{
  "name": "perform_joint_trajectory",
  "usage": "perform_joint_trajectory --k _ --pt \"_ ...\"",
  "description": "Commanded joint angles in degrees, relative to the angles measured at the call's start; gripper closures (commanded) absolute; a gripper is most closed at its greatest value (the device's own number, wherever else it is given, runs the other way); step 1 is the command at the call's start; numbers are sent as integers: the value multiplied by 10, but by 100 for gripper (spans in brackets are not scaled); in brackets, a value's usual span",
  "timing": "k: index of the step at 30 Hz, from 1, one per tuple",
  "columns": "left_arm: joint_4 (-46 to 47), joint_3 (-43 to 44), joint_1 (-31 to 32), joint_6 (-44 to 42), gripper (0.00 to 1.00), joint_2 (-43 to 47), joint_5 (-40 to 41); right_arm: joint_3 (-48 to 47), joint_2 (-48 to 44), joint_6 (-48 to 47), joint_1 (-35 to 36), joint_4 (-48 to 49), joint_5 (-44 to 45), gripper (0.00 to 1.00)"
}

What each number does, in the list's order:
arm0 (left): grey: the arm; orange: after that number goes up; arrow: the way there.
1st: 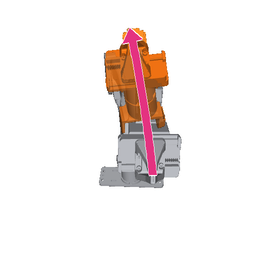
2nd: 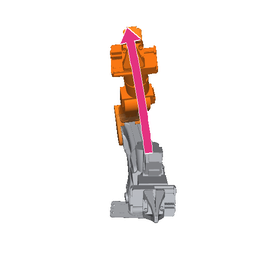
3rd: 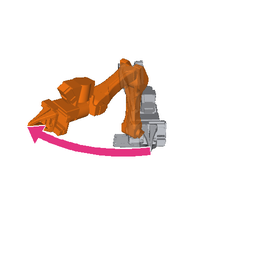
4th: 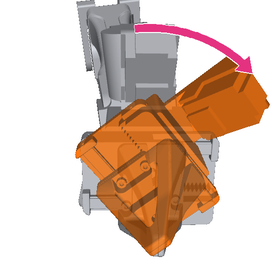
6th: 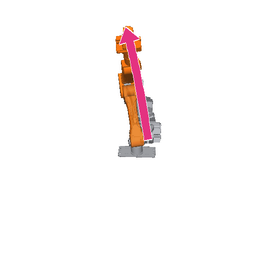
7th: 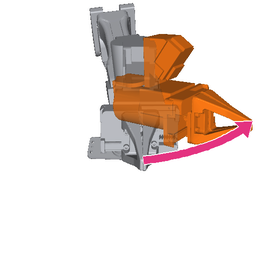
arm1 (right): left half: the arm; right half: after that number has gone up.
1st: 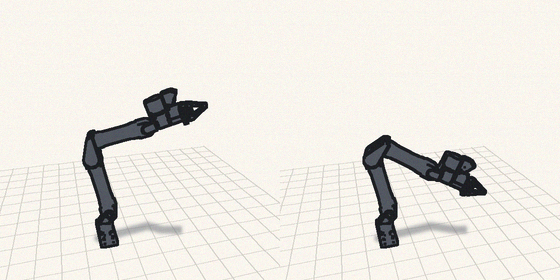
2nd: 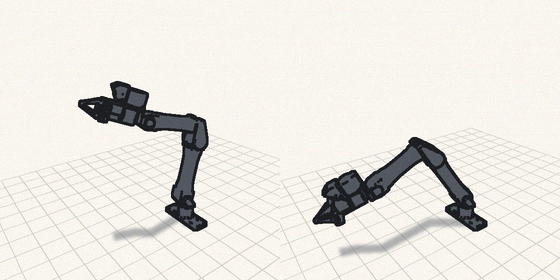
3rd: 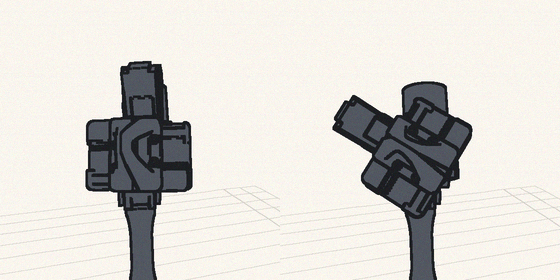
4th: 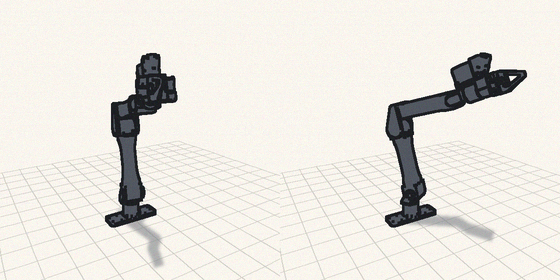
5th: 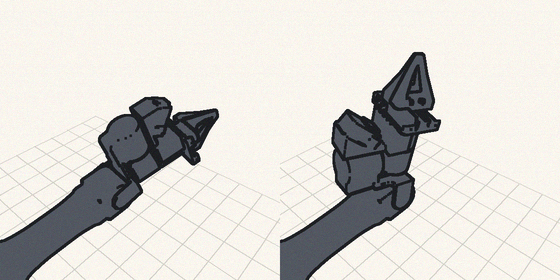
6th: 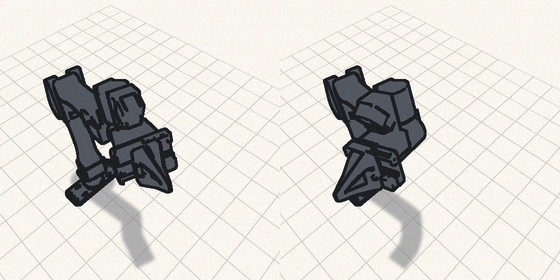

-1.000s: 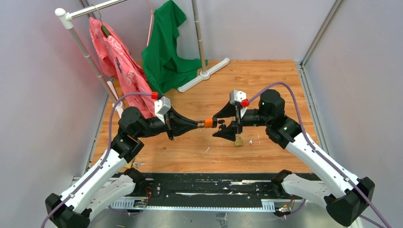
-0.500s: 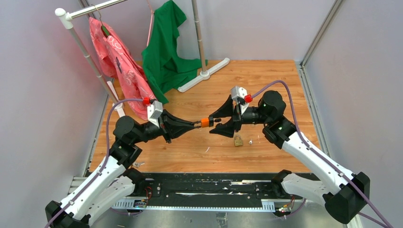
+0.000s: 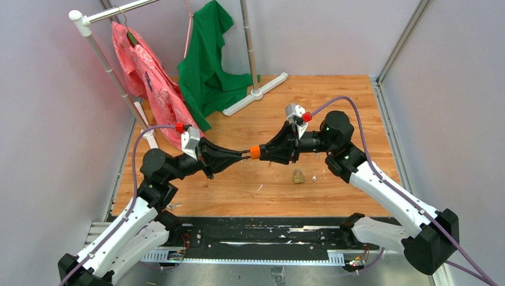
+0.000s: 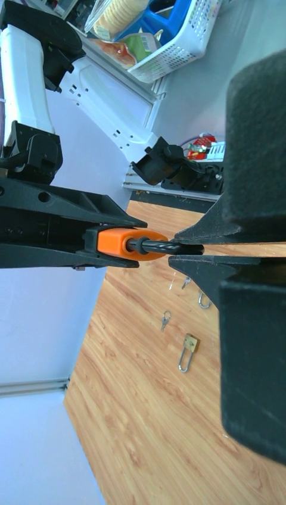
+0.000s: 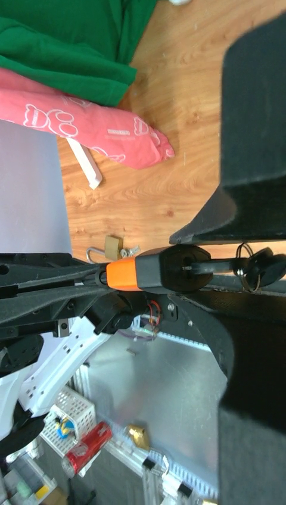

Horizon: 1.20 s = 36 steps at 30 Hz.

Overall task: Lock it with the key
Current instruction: Lock the lock.

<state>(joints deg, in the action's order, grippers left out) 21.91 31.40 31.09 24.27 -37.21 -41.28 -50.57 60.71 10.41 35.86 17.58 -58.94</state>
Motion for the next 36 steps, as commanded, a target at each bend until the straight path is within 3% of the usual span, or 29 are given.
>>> perform_joint_trajectory --k 1,2,3,10,15,18,23,30,32,36 --pt "55 -6 -14 16 100 13 15 -21 0 21 -4 13 -5 88" --pt "55 -6 -17 16 100 14 15 -19 -2 26 -4 20 0 98" --pt "55 -8 -18 17 100 16 15 -18 -3 31 -4 31 3 100" --pt "55 -31 -50 36 98 36 30 -27 4 70 -4 51 25 100" --pt "48 -43 -63 -2 59 52 -21 -41 17 74 -4 44 26 100" --pt "-38 -10 -63 -58 51 57 -29 -61 18 38 -3 -6 27 100" --pt "-132 36 -63 -134 52 43 -69 -85 20 2 -4 -57 -15 100" --pt "-63 32 -63 -79 57 20 -71 -93 10 -25 -4 -80 -49 100" --pt "-57 29 -61 -65 62 13 -57 -88 10 -15 -4 -66 -51 100" --pt "-57 28 -44 -58 64 11 -52 -86 9 -12 -4 -59 -48 100"
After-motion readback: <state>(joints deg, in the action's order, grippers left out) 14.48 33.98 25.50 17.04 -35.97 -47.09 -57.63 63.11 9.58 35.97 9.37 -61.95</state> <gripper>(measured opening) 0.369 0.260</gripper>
